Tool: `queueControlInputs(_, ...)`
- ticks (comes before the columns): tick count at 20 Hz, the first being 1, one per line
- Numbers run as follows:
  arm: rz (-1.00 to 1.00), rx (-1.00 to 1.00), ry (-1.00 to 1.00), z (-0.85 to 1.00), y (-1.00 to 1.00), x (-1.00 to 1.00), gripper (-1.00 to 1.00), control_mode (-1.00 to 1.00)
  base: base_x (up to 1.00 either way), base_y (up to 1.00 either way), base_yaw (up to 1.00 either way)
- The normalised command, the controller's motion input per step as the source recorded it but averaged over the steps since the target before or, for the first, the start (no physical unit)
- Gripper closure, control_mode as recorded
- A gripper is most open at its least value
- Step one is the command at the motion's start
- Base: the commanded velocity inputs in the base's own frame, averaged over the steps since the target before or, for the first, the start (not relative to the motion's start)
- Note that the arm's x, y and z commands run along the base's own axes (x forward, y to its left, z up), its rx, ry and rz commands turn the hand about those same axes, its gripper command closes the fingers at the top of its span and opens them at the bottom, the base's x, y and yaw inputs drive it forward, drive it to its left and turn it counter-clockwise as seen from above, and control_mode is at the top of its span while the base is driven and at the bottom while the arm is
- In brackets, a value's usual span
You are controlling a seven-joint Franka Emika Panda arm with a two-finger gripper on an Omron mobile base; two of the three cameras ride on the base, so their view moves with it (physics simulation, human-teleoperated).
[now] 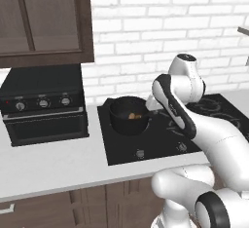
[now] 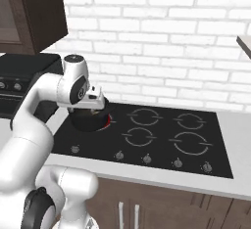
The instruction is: Put the sweet potato and mushroom in the pot. Retrieve the spatula and lightly stir the vegetables in the pot.
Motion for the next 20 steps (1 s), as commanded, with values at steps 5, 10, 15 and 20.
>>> queueControlInputs(5, 0.00, 0.00, 0.00, 0.00, 0.00, -0.01, -1.00, 1.00, 0.00, 0.00, 0.00)
queueControlInputs(10, 0.00, 0.00, 0.00, 0.00, 0.00, 0.00, -1.00, 1.00, -0.15, -0.35, -0.10)
queueControlInputs(15, 0.00, 0.00, 0.00, 0.00, 0.00, 0.00, -1.00, 1.00, -0.11, -0.79, -0.13)
queueControlInputs(20, 0.00, 0.00, 0.00, 0.00, 0.00, 0.00, -1.00, 1.00, 0.00, -0.84, -0.04)
